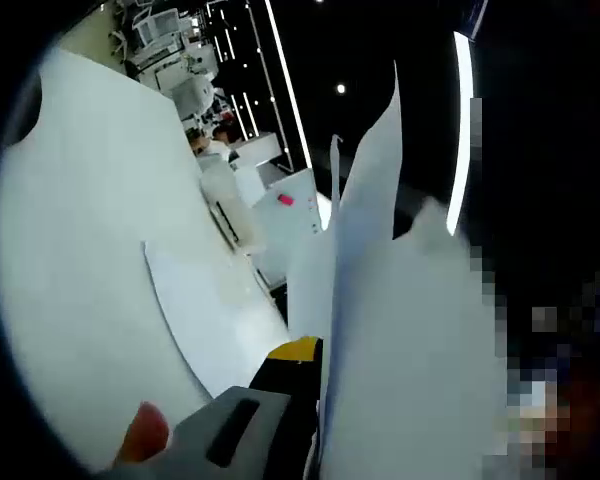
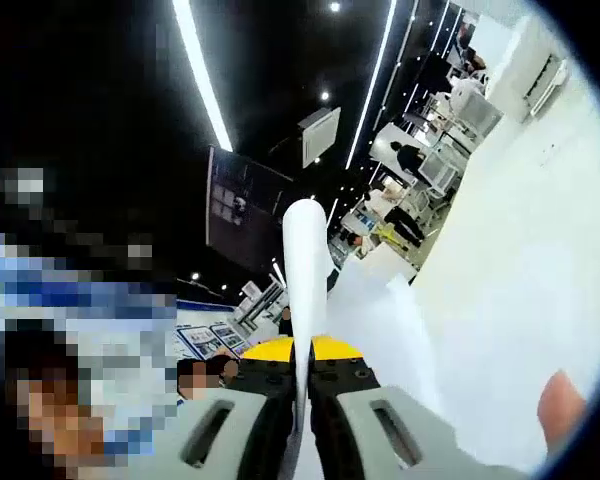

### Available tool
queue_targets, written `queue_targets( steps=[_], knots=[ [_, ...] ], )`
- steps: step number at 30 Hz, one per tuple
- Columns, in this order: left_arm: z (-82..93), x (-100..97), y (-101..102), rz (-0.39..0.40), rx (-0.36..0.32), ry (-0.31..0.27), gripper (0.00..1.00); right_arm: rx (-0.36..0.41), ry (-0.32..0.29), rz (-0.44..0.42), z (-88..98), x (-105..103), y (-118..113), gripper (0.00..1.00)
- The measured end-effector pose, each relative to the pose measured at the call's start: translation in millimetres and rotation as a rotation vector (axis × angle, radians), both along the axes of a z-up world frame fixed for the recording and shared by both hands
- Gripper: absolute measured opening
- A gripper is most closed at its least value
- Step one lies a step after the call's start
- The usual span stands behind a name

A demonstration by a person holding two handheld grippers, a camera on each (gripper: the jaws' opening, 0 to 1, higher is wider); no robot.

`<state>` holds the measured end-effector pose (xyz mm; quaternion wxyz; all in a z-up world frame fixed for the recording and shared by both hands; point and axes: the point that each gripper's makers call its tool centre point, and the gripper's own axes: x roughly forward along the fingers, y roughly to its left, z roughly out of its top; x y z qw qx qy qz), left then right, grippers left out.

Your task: Organize the stack of printing papers by aligning and flattening the scattered papers on the table

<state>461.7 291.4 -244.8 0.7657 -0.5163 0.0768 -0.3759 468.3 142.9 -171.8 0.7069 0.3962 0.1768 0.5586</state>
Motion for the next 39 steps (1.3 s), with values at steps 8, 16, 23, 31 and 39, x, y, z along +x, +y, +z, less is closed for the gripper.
queue_targets(
  steps=[8, 16, 23, 31, 39],
  knots=[
    [2.0, -3.5, 3, -0.007, -0.031, 0.004, 0.06, -0.073, -0.01, -0.058, -27.1, 22, -14, 0.0],
    [4.1, -5.5, -5, -0.024, -0.02, -0.001, 0.06, -0.117, -0.035, 0.043, -39.2, -5, -3, 0.0],
    [4.8, -3.4, -10, -0.053, -0.008, -0.01, 0.06, -0.194, -0.095, 0.046, -49.2, -6, -5, 0.0],
    [1.5, -1.3, -13, -0.072, 0.022, -0.018, 0.06, -0.245, -0.133, 0.052, -55.5, -11, -7, 0.0],
    [-0.3, 1.3, -16, -0.079, -0.001, -0.004, 0.08, -0.295, -0.141, 0.091, -68.7, -15, -3, 0.0]
  ],
)
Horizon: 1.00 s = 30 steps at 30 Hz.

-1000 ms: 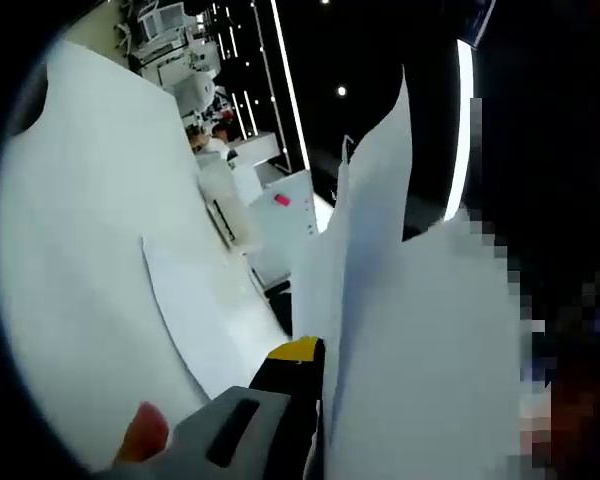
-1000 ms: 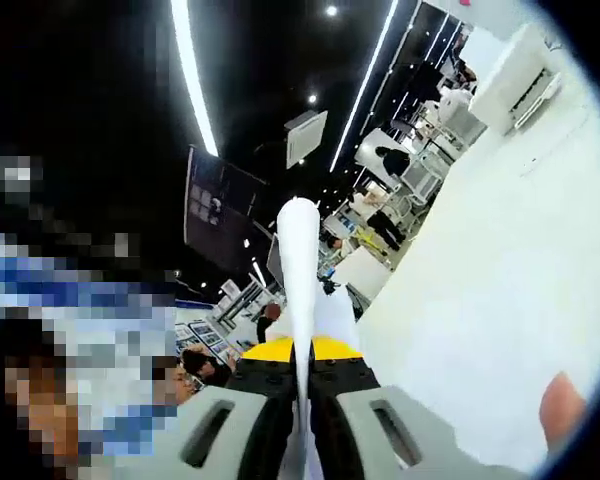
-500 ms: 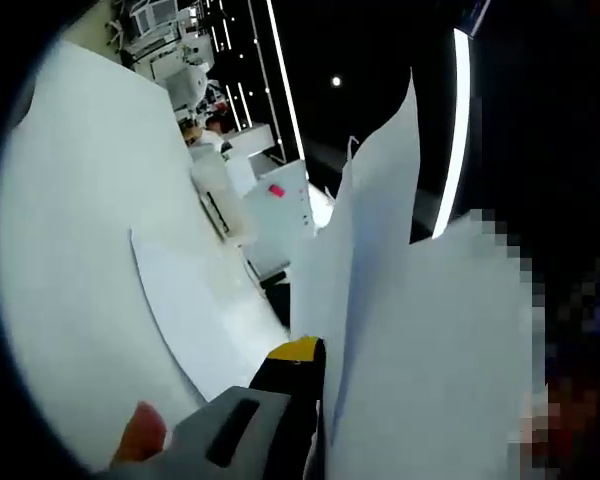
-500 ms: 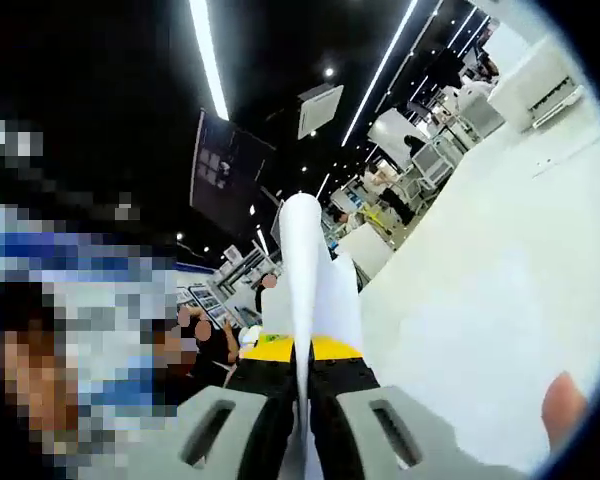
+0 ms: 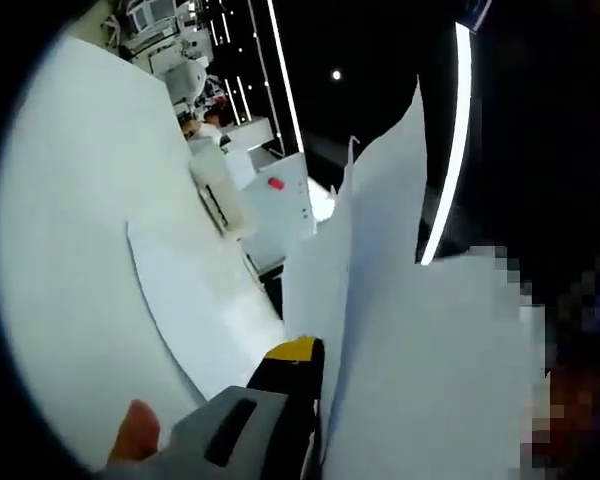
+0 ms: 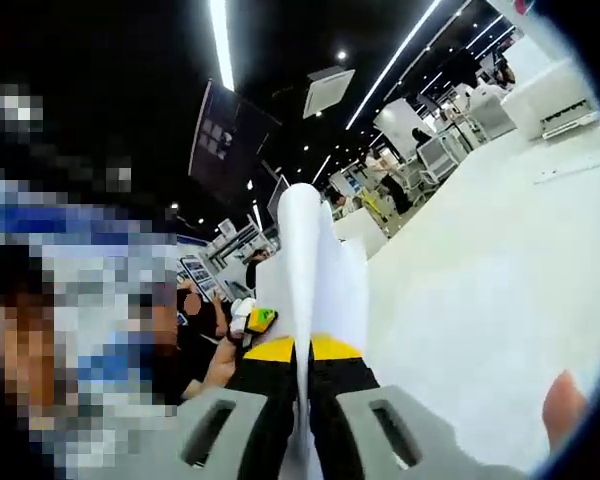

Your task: Organize the stack of printing papers by aligning and flattening the scattered papers on the table

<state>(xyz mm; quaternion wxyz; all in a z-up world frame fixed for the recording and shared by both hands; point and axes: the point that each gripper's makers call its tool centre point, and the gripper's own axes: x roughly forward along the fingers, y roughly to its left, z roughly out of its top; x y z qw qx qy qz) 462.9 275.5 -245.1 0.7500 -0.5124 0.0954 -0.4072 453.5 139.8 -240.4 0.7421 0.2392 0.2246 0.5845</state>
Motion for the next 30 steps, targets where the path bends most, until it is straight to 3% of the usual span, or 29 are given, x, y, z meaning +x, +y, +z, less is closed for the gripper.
queue_targets(
  steps=[14, 30],
  knots=[
    [-8.0, 5.2, -8, 0.007, -0.033, 0.03, 0.14, -0.01, 0.038, 0.035, -12.5, 6, 16, 0.0],
    [-12.9, 26.6, -17, 0.017, -0.069, 0.081, 0.15, 0.018, 0.116, 0.072, -26.7, 16, 36, 0.0]
  ],
)
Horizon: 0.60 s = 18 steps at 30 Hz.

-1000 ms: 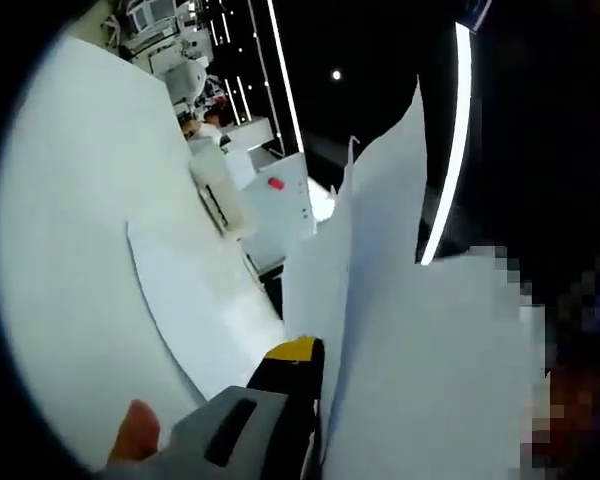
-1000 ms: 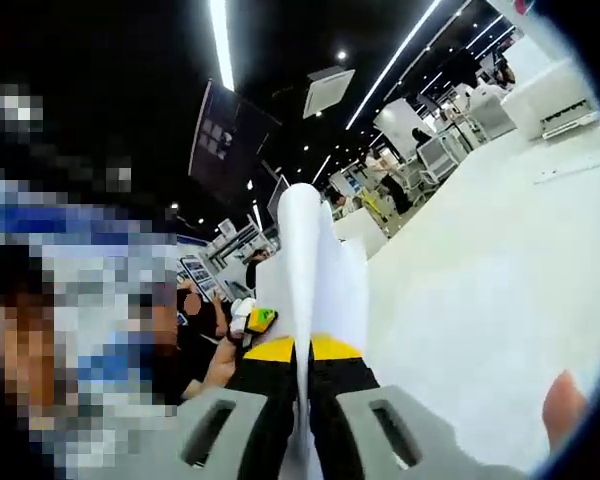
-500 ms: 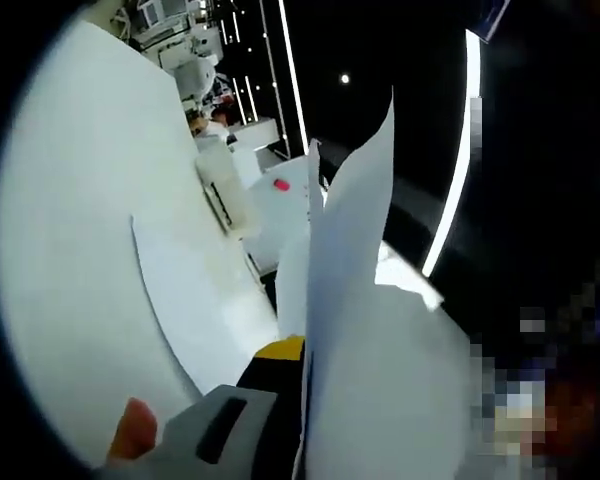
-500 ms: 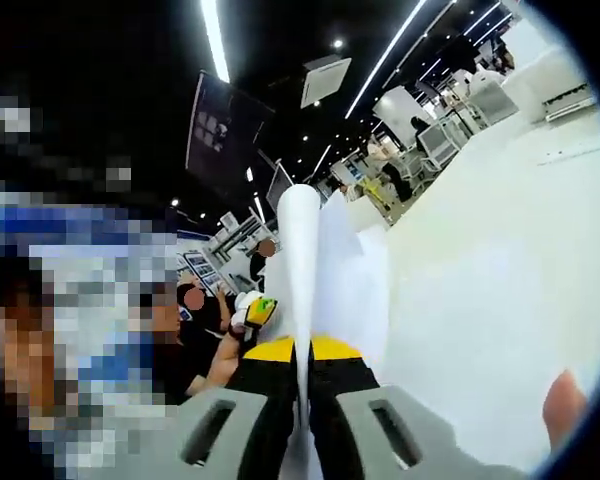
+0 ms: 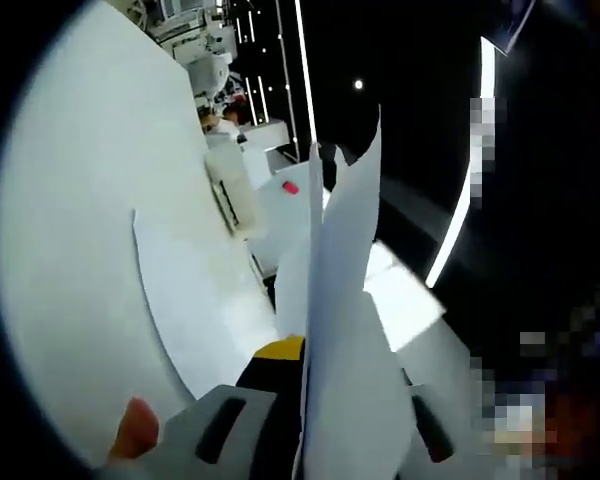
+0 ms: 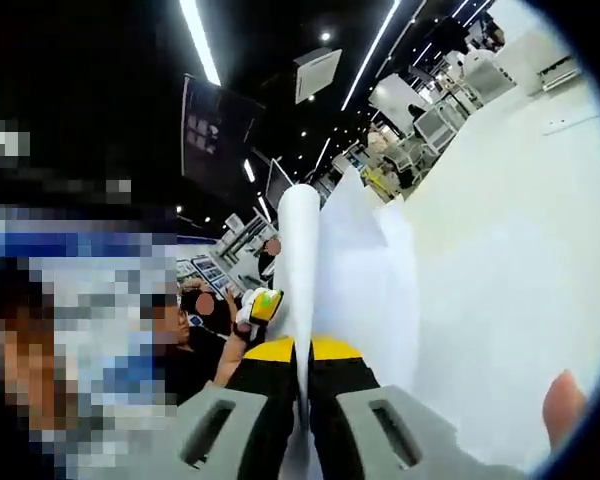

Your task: Organize the stack of printing papers by aligning and flattening the scattered papers on the table

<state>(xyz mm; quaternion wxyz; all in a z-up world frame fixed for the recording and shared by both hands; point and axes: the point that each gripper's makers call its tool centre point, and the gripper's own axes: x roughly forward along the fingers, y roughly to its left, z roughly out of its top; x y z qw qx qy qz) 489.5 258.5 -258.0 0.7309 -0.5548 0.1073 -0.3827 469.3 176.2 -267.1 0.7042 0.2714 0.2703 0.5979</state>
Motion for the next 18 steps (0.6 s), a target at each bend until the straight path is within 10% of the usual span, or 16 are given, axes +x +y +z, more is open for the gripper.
queue_targets(
  steps=[18],
  knots=[
    [0.5, 3.5, -7.2, -0.001, 0.014, -0.008, 0.06, 0.021, 0.018, 0.033, 3.0, -3.2, 7.1, 0.0]
  ],
)
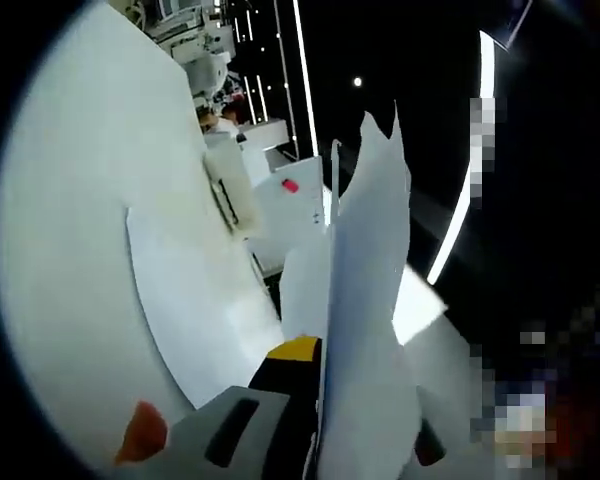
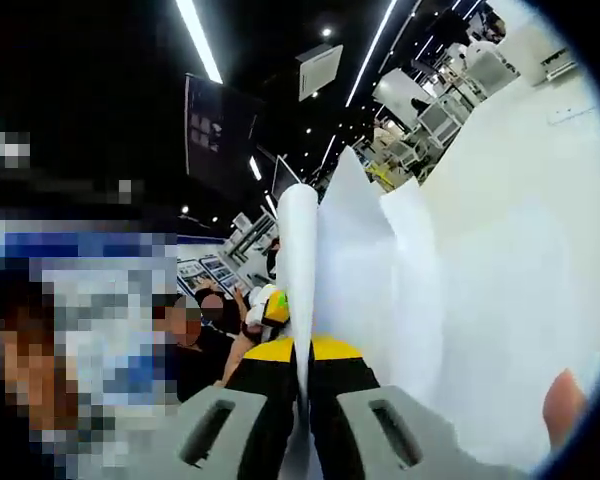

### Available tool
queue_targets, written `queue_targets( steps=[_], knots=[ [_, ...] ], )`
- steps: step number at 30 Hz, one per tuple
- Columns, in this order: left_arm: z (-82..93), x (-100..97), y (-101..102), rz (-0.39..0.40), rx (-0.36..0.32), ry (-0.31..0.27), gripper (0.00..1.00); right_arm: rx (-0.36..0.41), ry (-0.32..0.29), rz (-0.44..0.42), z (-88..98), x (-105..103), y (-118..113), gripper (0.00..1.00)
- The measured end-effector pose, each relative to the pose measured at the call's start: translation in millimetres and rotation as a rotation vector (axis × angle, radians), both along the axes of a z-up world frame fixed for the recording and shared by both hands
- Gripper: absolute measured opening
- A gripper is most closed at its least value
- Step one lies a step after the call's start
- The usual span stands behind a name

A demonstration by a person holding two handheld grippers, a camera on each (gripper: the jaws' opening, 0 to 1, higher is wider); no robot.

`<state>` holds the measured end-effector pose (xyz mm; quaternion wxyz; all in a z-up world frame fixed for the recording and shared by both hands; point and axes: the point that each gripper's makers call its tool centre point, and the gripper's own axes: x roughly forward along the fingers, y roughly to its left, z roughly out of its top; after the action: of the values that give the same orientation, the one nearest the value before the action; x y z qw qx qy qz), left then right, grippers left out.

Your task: Organize the stack of printing papers by aligning and flattening the scattered papers on the table

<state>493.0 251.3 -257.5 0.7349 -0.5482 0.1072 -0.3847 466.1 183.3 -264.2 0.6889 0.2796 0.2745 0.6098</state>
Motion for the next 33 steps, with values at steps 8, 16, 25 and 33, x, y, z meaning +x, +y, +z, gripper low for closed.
queue_targets(
  steps=[8, 16, 25, 33],
  knots=[
    [5.7, -2.1, 3, 0.005, -0.018, -0.012, 0.06, 0.028, -0.068, -0.045, 4.4, 5, -2, 0.14],
    [9.7, -7.1, 3, 0.003, -0.025, -0.029, 0.06, 0.018, -0.268, -0.181, 18.2, 30, -17, 0.31],
    [12.8, -7.4, 9, -0.004, -0.031, -0.041, 0.06, 0.018, -0.629, -0.388, 53.2, 56, -45, 0.34],
    [14.5, -15.4, 26, 0.029, -0.037, -0.043, 0.06, -0.103, -0.802, -0.445, 55.4, 55, -57, 0.55]
  ],
)
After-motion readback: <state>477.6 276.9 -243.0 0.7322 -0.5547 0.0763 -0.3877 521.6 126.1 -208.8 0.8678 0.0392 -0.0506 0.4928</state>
